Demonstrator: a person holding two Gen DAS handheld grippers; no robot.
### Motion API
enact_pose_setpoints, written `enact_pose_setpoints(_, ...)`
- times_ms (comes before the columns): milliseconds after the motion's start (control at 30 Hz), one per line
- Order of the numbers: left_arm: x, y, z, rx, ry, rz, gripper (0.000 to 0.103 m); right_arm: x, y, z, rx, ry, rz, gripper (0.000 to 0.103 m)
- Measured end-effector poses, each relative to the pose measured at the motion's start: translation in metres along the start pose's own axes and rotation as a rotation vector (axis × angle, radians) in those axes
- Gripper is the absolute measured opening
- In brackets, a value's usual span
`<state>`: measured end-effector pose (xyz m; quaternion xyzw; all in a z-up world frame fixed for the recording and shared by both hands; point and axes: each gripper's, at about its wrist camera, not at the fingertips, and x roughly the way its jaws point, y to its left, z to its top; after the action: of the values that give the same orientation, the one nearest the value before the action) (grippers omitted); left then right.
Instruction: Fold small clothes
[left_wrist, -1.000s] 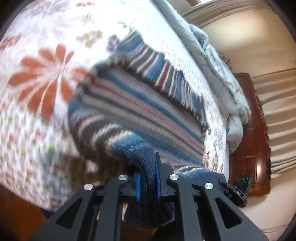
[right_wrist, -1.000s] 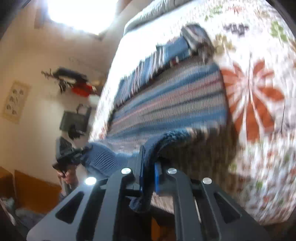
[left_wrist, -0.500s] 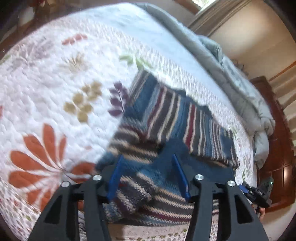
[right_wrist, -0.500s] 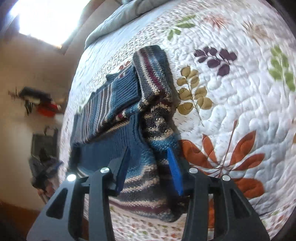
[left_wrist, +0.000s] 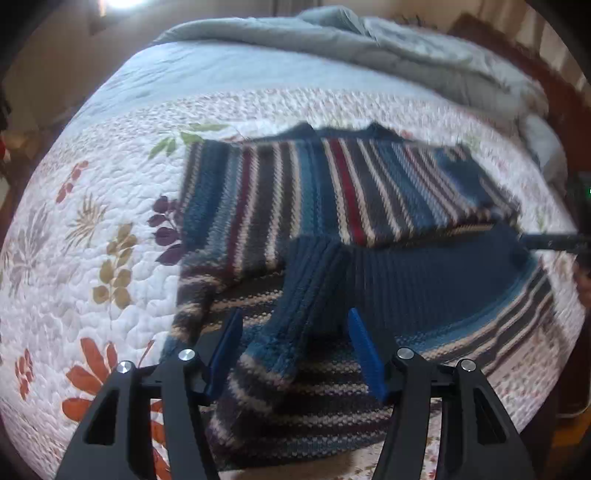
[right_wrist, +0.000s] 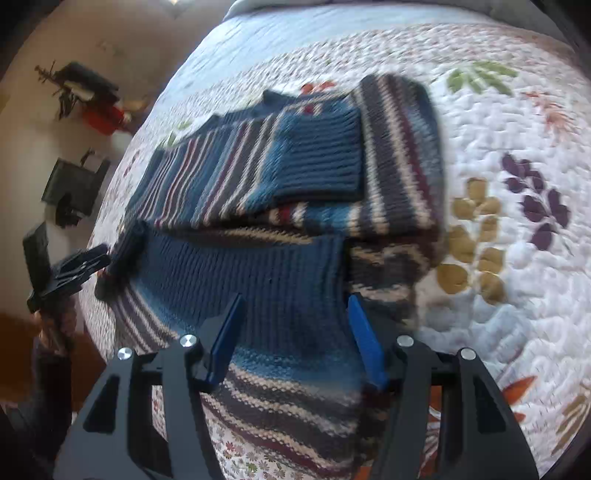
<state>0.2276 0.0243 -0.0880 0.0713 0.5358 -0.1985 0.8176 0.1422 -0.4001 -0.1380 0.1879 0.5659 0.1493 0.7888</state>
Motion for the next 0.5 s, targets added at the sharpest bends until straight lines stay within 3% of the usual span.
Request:
enact_pose_setpoints(100, 0.017, -0.002, 0.003, 0.011, 0.053, 0.038, 0.061, 0.009, 0.003, 0.0, -0.03, 0.03, -0.036, 0.058)
enact_pose_setpoints(167, 0.025, 0.0, 0.004, -0.005, 0.067, 0.025, 0.059, 0.016, 0.006, -0.001, -0.036, 0.046, -0.037, 0.043)
enact_pose_setpoints(200, 0.027, 0.001, 0.004, -0.022, 0.076, -0.008, 0.059, 0.019, 0.007, -0.002, -0.044, 0.053, -0.034, 0.026)
enact_pose_setpoints(233, 0.029, 0.001, 0.003, -0.029, 0.086, -0.026, 0.047, 0.021, 0.008, -0.002, -0.049, 0.055, -0.034, 0.011)
enact_pose_setpoints(267, 0.032, 0.0, 0.003, -0.031, 0.105, -0.03, 0.023, 0.021, 0.008, -0.003, -0.05, 0.052, -0.035, 0.011)
enact_pose_setpoints(300, 0.038, 0.001, 0.002, -0.032, 0.135, -0.011, 0.018, 0.018, 0.008, -0.004, -0.043, 0.039, -0.029, 0.01)
enact_pose_setpoints(400, 0.033, 0.009, -0.001, -0.083, 0.108, -0.023, 0.013, 0.0, 0.007, -0.008, -0.024, -0.021, 0.02, 0.009)
enact_pose_setpoints(500, 0.009, 0.026, -0.002, -0.186, 0.034, -0.099, 0.011, -0.024, 0.009, -0.012, -0.017, -0.074, 0.051, 0.009)
